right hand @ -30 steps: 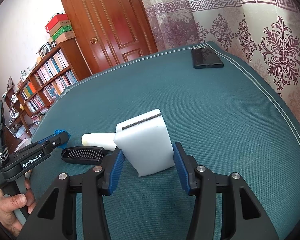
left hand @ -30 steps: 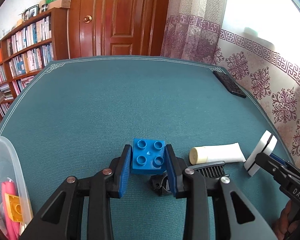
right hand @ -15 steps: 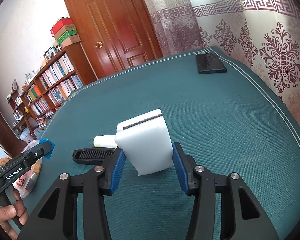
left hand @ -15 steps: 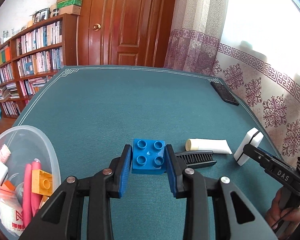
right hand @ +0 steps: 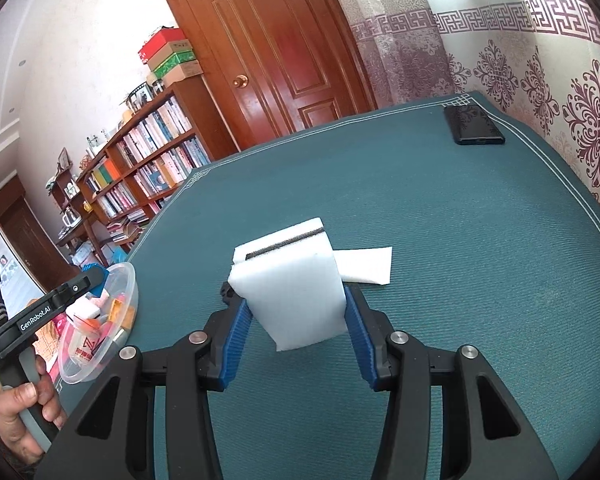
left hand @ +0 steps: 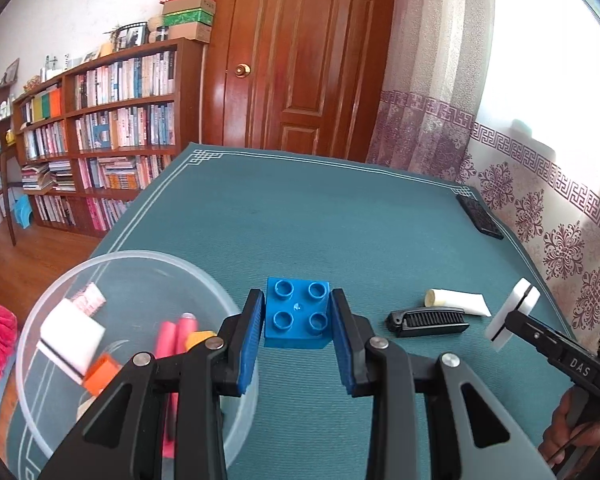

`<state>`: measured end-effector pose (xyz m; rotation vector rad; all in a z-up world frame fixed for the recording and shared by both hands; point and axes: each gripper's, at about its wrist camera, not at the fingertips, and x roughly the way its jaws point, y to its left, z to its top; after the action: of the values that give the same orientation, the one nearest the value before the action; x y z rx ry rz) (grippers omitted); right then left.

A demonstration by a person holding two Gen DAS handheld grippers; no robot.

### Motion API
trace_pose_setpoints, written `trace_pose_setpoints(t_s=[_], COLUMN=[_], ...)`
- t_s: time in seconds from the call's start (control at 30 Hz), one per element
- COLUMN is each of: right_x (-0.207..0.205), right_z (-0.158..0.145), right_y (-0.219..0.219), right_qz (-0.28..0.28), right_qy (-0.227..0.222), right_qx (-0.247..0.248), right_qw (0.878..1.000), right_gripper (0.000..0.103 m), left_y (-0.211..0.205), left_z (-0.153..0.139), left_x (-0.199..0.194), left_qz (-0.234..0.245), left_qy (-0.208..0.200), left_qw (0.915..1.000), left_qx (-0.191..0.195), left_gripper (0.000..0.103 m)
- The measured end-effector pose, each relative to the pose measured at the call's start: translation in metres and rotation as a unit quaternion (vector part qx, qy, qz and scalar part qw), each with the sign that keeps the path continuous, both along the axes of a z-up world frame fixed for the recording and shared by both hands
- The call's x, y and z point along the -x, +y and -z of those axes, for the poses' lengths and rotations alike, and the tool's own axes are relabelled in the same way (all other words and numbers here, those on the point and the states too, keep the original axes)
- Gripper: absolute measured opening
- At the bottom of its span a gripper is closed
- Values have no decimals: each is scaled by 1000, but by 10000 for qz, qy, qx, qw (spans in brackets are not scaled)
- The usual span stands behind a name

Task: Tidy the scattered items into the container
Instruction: 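Carry the blue brick and sponge over the bowl and release both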

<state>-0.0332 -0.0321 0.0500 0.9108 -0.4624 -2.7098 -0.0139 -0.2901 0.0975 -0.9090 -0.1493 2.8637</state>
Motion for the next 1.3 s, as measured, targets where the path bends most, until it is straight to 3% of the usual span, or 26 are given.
trace_pose_setpoints(t_s=[0.67, 0.83, 1.2, 1.23, 1.3], right_x=[-14, -12, -8, -8, -7], right_z=[-14, -19, -30, -30, -29], right_y=[-63, -86, -162, -167, -178], right_qz=[-647, -831, -1479, -1512, -1574], right_qy=[78, 128, 221, 220, 206], right_qx=[107, 263, 119, 97, 73], right_qw=[9978, 9961, 9887, 9882, 9873], right_gripper=[50, 50, 50, 50, 50], left_y=[-84, -102, -129, -131, -139], left_z=[10, 16, 29, 31, 34], left_x=[-21, -25, -26, -25, -25], left_qz=[-739, -760, -674, -666, -677], left_qy=[-161, -252, -497, -539, -588], left_qw=[9969, 9967, 9965, 9963, 9958], left_qx=[218, 161, 29, -35, -190], left_gripper=[37, 37, 37, 40, 58])
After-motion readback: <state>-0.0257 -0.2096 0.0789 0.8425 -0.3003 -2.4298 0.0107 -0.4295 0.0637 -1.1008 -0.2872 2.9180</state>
